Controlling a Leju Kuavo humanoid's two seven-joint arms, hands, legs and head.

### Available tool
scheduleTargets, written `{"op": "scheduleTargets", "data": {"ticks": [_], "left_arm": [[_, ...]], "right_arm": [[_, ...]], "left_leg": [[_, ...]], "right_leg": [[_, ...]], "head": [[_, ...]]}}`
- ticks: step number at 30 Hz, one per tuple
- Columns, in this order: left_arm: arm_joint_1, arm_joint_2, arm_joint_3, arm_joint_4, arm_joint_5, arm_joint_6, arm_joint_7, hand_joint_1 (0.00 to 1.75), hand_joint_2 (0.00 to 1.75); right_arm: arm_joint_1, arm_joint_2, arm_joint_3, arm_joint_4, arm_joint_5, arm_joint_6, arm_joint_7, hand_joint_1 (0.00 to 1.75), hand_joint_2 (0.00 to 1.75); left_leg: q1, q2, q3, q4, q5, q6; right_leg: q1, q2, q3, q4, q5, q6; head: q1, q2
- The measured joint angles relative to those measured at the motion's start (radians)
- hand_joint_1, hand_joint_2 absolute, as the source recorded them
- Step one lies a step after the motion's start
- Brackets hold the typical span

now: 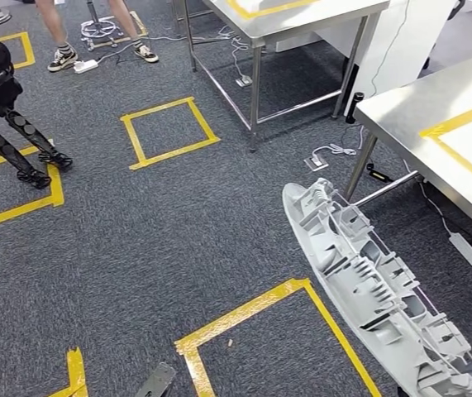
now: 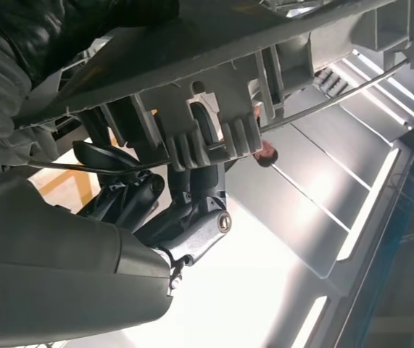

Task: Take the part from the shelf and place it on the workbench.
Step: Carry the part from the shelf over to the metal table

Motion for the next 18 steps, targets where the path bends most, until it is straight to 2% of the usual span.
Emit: {"op": "scheduleTargets", "data": {"ticks": [1, 3, 5, 6, 8, 9, 10, 11, 12, 14, 15, 16, 18], "left_arm": [[0.0, 0.001, 0.0, 0.0, 0.0, 0.0, 0.0, 0.0, 0.0], [-0.001, 0.001, 0.0, 0.0, 0.0, 0.0, 0.0, 0.0, 0.0], [-0.001, 0.001, 0.0, 0.0, 0.0, 0.0, 0.0, 0.0, 0.0], [-0.001, 0.001, 0.0, 0.0, 0.0, 0.0, 0.0, 0.0, 0.0], [0.0, 0.001, 0.0, 0.0, 0.002, 0.0, 0.0, 0.0, 0.0], [0.0, 0.001, 0.0, 0.0, 0.004, 0.0, 0.0, 0.0, 0.0], [0.001, 0.001, 0.0, 0.0, 0.007, 0.0, 0.0, 0.0, 0.0], [0.001, 0.001, -0.001, 0.0, 0.01, 0.0, 0.0, 0.0, 0.0], [0.001, 0.002, -0.001, 0.0, 0.012, 0.0, 0.0, 0.0, 0.0], [0.001, 0.005, -0.001, 0.0, 0.014, 0.0, 0.0, 0.0, 0.0], [0.0, 0.006, -0.001, 0.0, 0.015, 0.0, 0.0, 0.0, 0.0], [-0.001, 0.007, -0.001, 0.0, 0.016, 0.0, 0.0, 0.0, 0.0], [0.0, 0.007, -0.001, 0.0, 0.018, 0.0, 0.0, 0.0, 0.0]], "right_arm": [[-0.001, 0.0, 0.001, 0.001, 0.0, 0.0, 0.0, 1.75, 1.75], [-0.001, -0.001, 0.004, 0.001, 0.0, 0.0, 0.002, 1.75, 1.75], [0.0, -0.001, 0.005, 0.001, 0.0, 0.0, 0.003, 1.75, 1.75], [-0.001, -0.001, 0.005, 0.001, 0.001, 0.0, 0.003, 1.75, 1.75], [-0.001, -0.001, 0.005, 0.001, 0.003, 0.0, 0.006, 1.75, 1.75], [-0.001, -0.001, 0.005, 0.001, 0.005, 0.0, 0.008, 1.75, 1.75], [-0.001, -0.002, 0.005, 0.001, 0.007, 0.0, 0.01, 1.75, 1.75], [-0.001, -0.002, 0.005, 0.001, 0.009, 0.0, 0.011, 1.75, 1.75], [-0.001, -0.002, 0.006, 0.001, 0.01, 0.0, 0.012, 1.75, 1.75], [-0.001, -0.002, 0.006, 0.001, 0.012, 0.0, 0.013, 1.75, 1.75], [-0.002, -0.002, 0.006, 0.001, 0.014, 0.0, 0.013, 1.75, 1.75], [-0.002, -0.002, 0.006, 0.001, 0.015, 0.0, 0.013, 1.75, 1.75], [-0.003, -0.003, 0.006, 0.001, 0.017, 0.0, 0.014, 1.75, 1.75]], "left_leg": [[-0.002, 0.002, -0.001, 0.005, -0.002, -0.005], [-0.003, 0.004, -0.003, 0.009, -0.002, -0.012], [0.001, -0.004, -0.013, 0.034, -0.025, -0.022], [0.003, -0.01, -0.029, 0.074, -0.052, -0.028], [0.007, -0.019, -0.085, 0.204, -0.119, -0.035], [0.009, -0.02, -0.112, 0.265, -0.142, -0.036], [0.009, -0.02, -0.126, 0.297, -0.147, -0.036], [0.01, -0.02, -0.123, 0.292, -0.132, -0.035], [0.009, -0.021, -0.102, 0.247, -0.1, -0.031], [0.008, -0.029, -0.036, 0.108, -0.031, -0.022], [0.006, -0.033, -0.012, 0.052, -0.013, -0.018], [0.006, -0.036, 0.0, 0.02, -0.007, -0.018], [0.005, -0.037, 0.0, 0.005, -0.009, -0.025]], "right_leg": [[0.002, 0.0, 0.01, -0.016, -0.002, -0.007], [0.003, 0.007, 0.01, -0.015, 0.001, -0.025], [0.002, 0.011, 0.008, -0.016, 0.005, -0.037], [0.0, 0.013, 0.007, -0.017, 0.007, -0.042], [0.001, 0.016, 0.003, -0.017, 0.009, -0.049], [0.002, 0.018, 0.001, -0.017, 0.01, -0.051], [0.003, 0.021, 0.001, -0.017, 0.011, -0.052], [0.003, 0.024, 0.001, -0.016, 0.011, -0.052], [0.003, 0.027, 0.002, -0.016, 0.011, -0.052], [0.004, 0.033, 0.003, -0.015, 0.011, -0.05], [0.005, 0.035, 0.001, -0.014, 0.011, -0.046], [0.007, 0.036, -0.002, -0.012, 0.01, -0.044], [0.008, 0.037, -0.008, -0.01, 0.01, -0.045]], "head": [[0.0, 0.0], [-0.001, 0.0], [-0.002, 0.0], [-0.003, 0.0], [-0.005, 0.0], [-0.005, 0.0], [-0.005, 0.0], [-0.005, 0.0], [-0.005, 0.0], [-0.004, 0.0], [-0.004, 0.0], [-0.004, 0.0], [-0.003, 0.0]]}}
